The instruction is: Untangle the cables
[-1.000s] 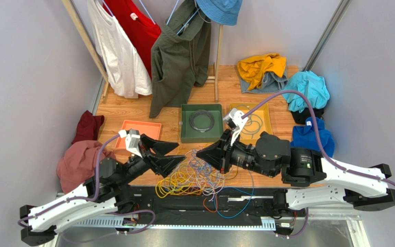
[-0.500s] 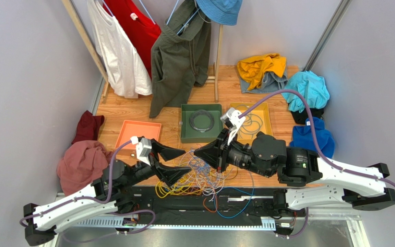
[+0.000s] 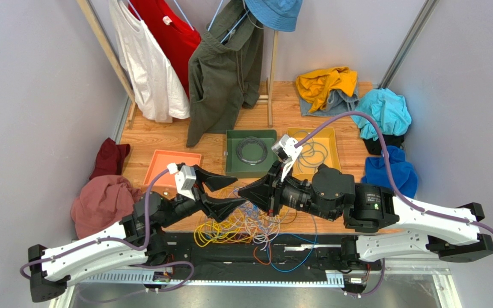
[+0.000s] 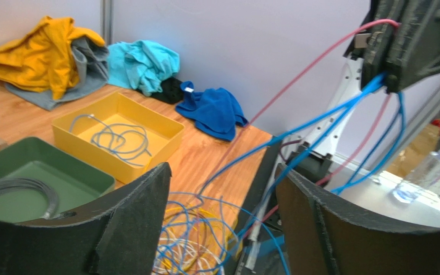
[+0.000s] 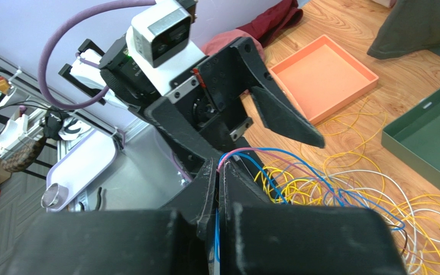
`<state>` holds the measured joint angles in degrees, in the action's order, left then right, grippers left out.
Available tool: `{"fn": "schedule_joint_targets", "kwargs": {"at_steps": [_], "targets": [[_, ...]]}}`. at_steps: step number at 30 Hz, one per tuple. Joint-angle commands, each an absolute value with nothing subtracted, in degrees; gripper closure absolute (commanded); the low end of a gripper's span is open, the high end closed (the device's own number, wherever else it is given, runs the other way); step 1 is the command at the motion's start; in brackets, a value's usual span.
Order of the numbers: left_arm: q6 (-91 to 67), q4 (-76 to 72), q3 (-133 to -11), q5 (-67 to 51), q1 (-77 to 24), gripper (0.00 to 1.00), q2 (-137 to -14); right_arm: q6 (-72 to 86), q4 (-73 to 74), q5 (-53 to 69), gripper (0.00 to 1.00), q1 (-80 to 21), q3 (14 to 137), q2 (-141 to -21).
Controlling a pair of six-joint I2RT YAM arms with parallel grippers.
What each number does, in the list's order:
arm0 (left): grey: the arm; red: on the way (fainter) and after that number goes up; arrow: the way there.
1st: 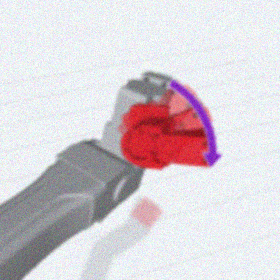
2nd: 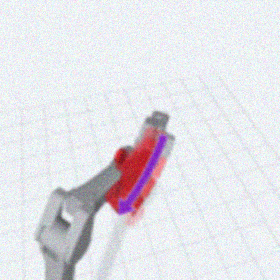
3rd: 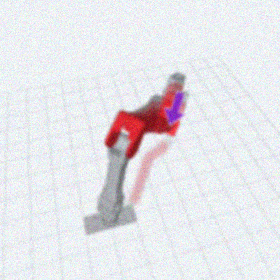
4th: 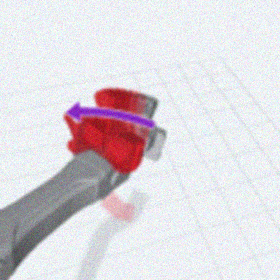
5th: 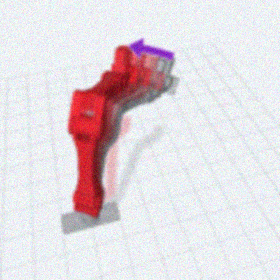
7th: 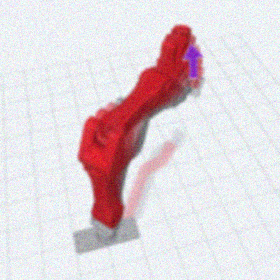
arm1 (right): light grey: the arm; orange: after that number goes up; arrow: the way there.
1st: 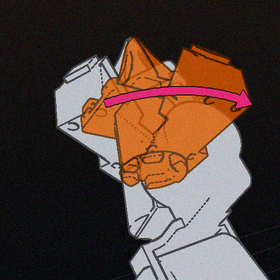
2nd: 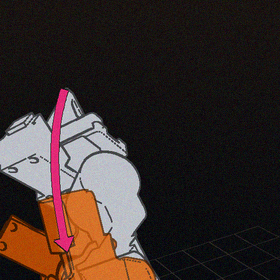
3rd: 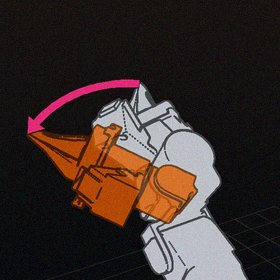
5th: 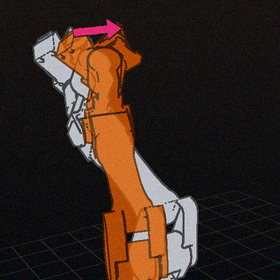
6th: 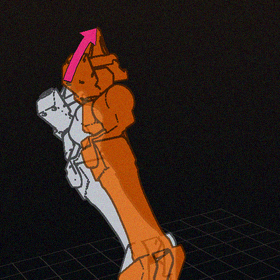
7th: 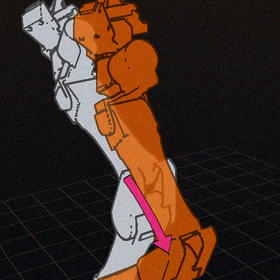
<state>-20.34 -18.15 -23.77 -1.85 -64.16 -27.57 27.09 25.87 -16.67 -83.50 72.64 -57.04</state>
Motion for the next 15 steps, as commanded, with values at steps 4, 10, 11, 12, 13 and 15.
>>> {"fn": "schedule_joint_targets", "kwargs": {"at_steps": [4,10,11,12,13,15], "targets": [[-15.82,-21.27,-27.68,1.65,-64.42,0.72,-31.55,28.74,22.24,-15.20,1.00,-83.85,70.67,-55.90],[-17.40,-14.78,-30.05,5.18,-64.42,1.00,-28.92,29.09,23.55,-18.01,1.00,-83.93,66.81,-51.25],[-17.58,-13.03,-31.10,5.71,-64.42,1.00,-28.66,29.35,25.03,-20.02,0.83,-83.94,66.27,-50.54],[-17.75,-8.48,-34.07,7.19,-64.42,1.00,-28.48,29.70,26.01,-21.52,0.70,-83.94,65.57,-49.14],[-17.93,-5.65,-35.93,8.16,-64.42,1.00,-28.56,29.97,27.06,-23.10,0.60,-83.94,64.26,-48.43],[-17.84,3.19,-42.41,11.05,-64.42,1.00,-29.70,31.28,30.31,-28.72,0.46,-84.20,62.41,-45.90]]}}
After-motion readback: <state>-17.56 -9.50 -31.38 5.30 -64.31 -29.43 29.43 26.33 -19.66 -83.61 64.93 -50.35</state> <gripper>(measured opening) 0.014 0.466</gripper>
